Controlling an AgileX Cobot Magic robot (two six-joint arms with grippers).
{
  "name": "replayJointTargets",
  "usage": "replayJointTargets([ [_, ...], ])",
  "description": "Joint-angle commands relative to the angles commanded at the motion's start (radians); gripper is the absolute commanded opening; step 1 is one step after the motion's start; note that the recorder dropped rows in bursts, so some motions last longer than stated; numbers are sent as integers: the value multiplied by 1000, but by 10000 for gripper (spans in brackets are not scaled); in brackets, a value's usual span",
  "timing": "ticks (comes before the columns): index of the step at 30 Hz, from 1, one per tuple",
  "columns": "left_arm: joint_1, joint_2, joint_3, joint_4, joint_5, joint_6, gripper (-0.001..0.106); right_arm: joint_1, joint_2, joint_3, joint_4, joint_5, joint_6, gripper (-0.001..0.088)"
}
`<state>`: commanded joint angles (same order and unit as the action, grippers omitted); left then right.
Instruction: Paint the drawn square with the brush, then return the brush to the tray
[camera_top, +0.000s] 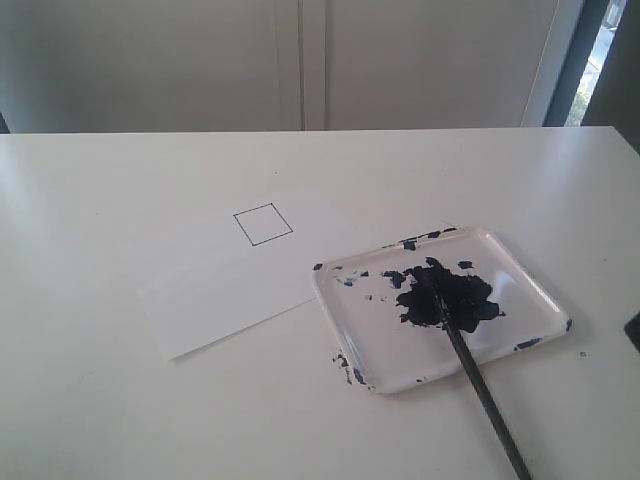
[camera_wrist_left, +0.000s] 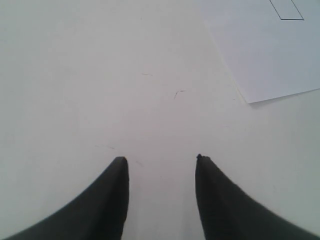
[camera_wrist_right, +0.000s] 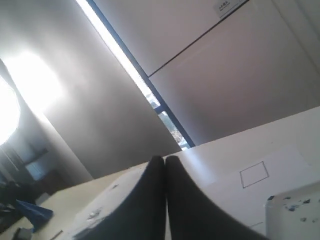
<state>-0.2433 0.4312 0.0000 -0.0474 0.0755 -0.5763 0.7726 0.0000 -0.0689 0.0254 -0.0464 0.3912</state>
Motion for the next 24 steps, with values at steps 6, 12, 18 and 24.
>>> replayJointTargets([
  [6, 0, 0, 0, 0, 0, 0, 479, 0, 58, -144, 0, 137, -103, 0],
  [12, 0, 0, 0, 0, 0, 0, 479, 0, 311, -242, -4, 167, -127, 0],
  [18, 0, 0, 0, 0, 0, 0, 479, 0, 624, -356, -94, 270, -127, 0],
  [24, 0, 0, 0, 0, 0, 0, 479, 0, 899, -467, -198, 421, -127, 0],
])
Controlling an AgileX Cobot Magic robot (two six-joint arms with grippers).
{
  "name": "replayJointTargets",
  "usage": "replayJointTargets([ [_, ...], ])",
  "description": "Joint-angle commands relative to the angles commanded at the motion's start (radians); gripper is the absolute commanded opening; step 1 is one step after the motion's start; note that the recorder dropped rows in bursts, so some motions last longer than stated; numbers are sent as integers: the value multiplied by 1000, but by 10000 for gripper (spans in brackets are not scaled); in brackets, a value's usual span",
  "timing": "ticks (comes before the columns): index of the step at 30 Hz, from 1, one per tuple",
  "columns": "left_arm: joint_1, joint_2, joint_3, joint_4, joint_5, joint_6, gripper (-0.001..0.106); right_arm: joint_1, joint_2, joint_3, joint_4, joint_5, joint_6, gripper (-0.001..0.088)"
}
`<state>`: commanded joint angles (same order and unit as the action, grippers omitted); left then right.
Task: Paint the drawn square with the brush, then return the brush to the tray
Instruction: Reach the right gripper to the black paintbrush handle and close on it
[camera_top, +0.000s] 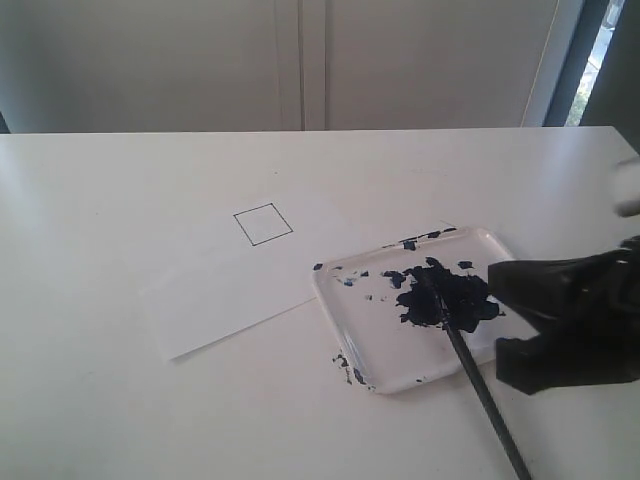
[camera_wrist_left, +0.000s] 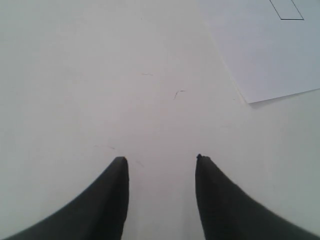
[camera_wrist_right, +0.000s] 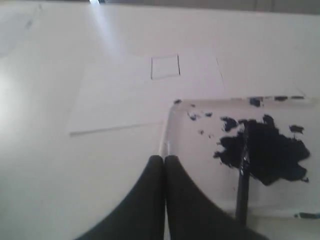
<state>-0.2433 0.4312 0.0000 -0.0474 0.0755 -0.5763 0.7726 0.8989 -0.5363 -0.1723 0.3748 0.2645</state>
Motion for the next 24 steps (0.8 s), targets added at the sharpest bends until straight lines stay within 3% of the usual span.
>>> replayJointTargets([
  [6, 0, 0, 0, 0, 0, 0, 479, 0, 191, -60, -100, 88, 12, 0],
  [11, 0, 0, 0, 0, 0, 0, 479, 0, 286, -69, -253, 163, 179, 19],
  [16, 0, 0, 0, 0, 0, 0, 479, 0, 340, -69, -367, 233, 379, 203],
  [19, 0, 0, 0, 0, 0, 0, 479, 0, 384, -69, -352, 234, 393, 481],
  [21, 0, 0, 0, 0, 0, 0, 479, 0, 417, -69, -344, 245, 393, 597],
  [24, 0, 0, 0, 0, 0, 0, 479, 0, 480, -69, -322, 251, 388, 599],
])
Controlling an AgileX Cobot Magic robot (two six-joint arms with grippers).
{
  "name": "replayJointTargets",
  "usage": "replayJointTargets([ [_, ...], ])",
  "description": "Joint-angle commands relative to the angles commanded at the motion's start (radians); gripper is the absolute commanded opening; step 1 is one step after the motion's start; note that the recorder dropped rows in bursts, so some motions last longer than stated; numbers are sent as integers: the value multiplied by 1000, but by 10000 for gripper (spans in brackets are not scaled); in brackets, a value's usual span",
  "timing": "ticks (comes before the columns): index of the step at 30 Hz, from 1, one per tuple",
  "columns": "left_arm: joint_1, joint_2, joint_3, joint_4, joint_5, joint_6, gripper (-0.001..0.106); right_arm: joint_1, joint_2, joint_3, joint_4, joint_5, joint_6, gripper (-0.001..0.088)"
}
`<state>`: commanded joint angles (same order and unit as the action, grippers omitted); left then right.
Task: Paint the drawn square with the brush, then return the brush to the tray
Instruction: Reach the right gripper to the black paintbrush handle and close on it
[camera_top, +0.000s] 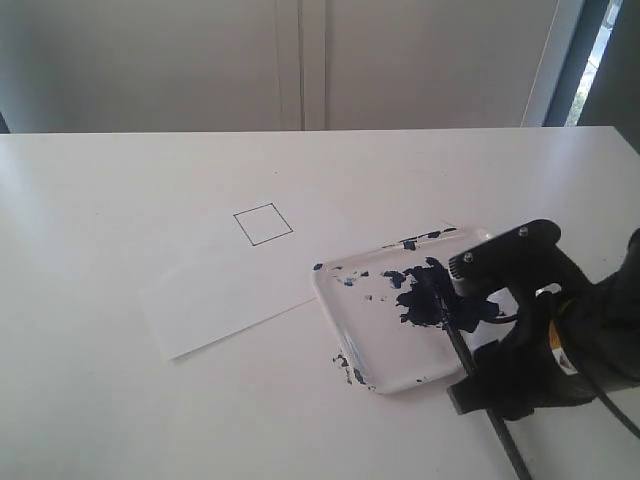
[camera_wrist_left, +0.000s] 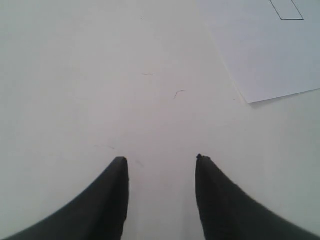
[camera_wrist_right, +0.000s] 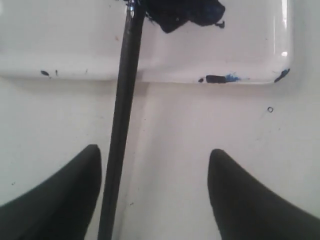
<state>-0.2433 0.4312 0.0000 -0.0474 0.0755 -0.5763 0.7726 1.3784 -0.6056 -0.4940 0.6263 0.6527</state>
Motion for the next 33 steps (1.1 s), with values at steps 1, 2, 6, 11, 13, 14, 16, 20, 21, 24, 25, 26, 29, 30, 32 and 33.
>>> replayJointTargets([
  [1, 0, 0, 0, 0, 0, 0, 479, 0, 19, 0, 16, -2, -5, 599],
  [2, 0, 0, 0, 0, 0, 0, 479, 0, 44, 0, 45, -4, -23, 599],
  [6, 0, 0, 0, 0, 0, 0, 479, 0, 127, 0, 57, -10, -28, 599],
  [11, 0, 0, 0, 0, 0, 0, 479, 0, 171, 0, 81, -56, -28, 599],
  [13, 0, 0, 0, 0, 0, 0, 479, 0, 183, 0, 81, -60, -28, 598],
  [14, 0, 0, 0, 0, 0, 0, 479, 0, 190, 0, 81, -60, -28, 589],
  [16, 0, 0, 0, 0, 0, 0, 479, 0, 196, 0, 81, -60, -28, 533],
  [20, 0, 0, 0, 0, 0, 0, 479, 0, 198, 0, 77, -76, -28, 350],
  [21, 0, 0, 0, 0, 0, 0, 479, 0, 198, 0, 77, -80, -28, 302],
  [24, 0, 0, 0, 0, 0, 0, 479, 0, 198, 0, 77, -88, -23, 193],
  [25, 0, 0, 0, 0, 0, 0, 479, 0, 198, 0, 77, -90, -23, 162],
  [26, 0, 0, 0, 0, 0, 0, 479, 0, 198, 0, 75, -90, -23, 134],
  [29, 0, 0, 0, 0, 0, 0, 479, 0, 198, 0, 64, -90, -23, 52],
  [30, 0, 0, 0, 0, 0, 0, 479, 0, 196, 0, 62, -93, -23, 31],
  [32, 0, 0, 0, 0, 0, 0, 479, 0, 187, 0, 50, -99, -23, 26],
  [33, 0, 0, 0, 0, 0, 0, 479, 0, 178, 0, 44, -101, -23, 26],
])
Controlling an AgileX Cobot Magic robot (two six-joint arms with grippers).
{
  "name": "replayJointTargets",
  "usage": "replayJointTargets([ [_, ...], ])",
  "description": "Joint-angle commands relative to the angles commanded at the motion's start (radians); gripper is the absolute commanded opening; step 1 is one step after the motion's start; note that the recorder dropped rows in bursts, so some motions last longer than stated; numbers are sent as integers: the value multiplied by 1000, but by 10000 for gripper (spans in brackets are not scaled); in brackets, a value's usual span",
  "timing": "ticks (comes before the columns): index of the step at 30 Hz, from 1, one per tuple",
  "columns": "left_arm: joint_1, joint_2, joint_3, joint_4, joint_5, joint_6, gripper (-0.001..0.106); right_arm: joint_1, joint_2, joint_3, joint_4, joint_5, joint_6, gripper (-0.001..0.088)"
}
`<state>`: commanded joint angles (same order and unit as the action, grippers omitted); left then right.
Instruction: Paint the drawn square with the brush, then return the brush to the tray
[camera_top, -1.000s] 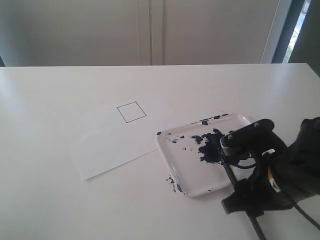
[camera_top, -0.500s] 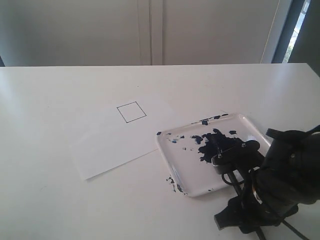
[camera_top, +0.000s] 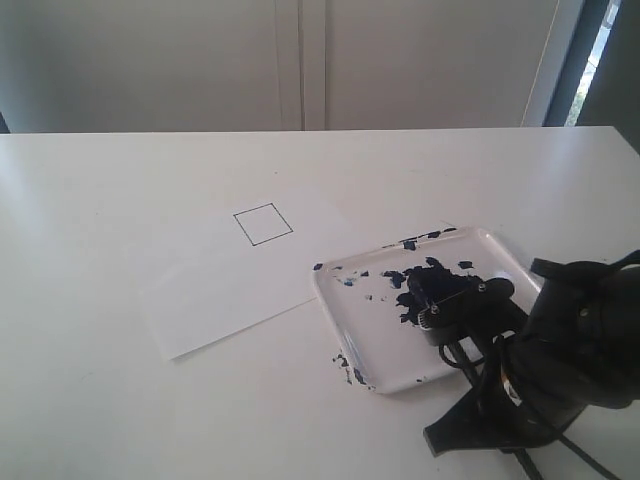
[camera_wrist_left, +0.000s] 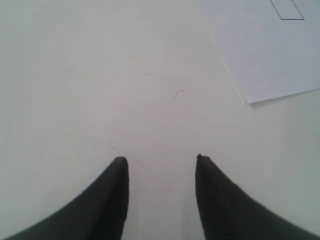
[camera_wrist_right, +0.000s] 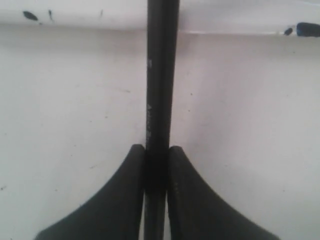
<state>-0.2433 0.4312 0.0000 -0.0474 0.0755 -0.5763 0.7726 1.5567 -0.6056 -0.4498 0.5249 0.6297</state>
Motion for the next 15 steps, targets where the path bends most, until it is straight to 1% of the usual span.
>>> replayJointTargets([
  [4, 0, 0, 0, 0, 0, 0, 479, 0, -44, 0, -13, 0, 0, 26],
  [7, 0, 0, 0, 0, 0, 0, 479, 0, -100, -2, -13, 28, 0, 24],
  [9, 0, 0, 0, 0, 0, 0, 479, 0, -143, -9, -11, 75, 0, -1],
  [15, 0, 0, 0, 0, 0, 0, 479, 0, -234, -84, -9, 296, -5, 0],
])
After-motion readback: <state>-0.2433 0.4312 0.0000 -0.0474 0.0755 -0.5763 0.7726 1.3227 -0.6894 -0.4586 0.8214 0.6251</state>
